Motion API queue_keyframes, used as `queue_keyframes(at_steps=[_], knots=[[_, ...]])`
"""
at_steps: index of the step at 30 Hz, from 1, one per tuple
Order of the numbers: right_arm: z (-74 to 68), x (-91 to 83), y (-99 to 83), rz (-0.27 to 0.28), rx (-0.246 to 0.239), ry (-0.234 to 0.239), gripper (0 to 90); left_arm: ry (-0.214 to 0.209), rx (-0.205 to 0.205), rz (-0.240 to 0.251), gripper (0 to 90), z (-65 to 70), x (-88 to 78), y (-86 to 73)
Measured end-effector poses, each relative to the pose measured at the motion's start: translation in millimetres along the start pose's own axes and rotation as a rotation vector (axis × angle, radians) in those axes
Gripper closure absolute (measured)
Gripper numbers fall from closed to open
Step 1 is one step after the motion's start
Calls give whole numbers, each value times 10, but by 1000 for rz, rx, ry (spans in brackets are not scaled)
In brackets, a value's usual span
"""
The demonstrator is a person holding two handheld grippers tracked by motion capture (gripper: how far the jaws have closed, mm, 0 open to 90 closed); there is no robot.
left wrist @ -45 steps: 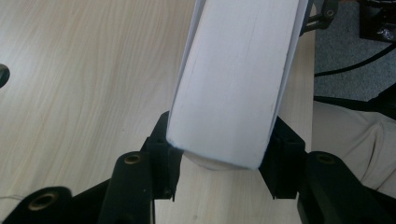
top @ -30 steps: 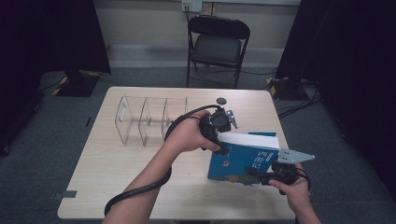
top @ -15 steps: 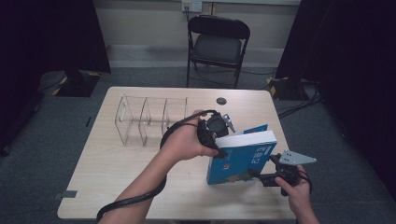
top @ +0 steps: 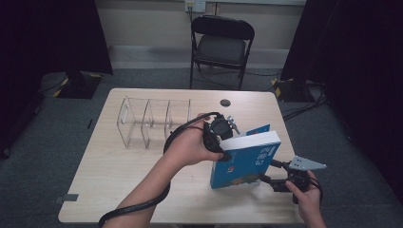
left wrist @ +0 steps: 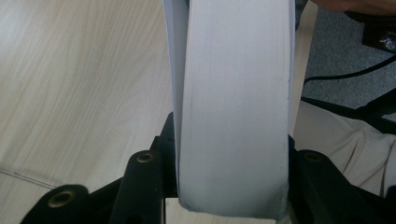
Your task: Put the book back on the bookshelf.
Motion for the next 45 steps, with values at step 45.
queue_keyframes(at_steps=[45], knots=[[75,84,-511,-311,-71,-77,171,-11,11,-34,590,-50,266,-7]])
Point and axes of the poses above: each handheld gripper's, and its own axes: x roughly forward along the jaws, y roughly out of its top, z roughly to its right, the point moved 10 cm from there along x, roughly forward along the jaws, and after that the axes turned 8 degrees about -x, right-handed, at the moved point
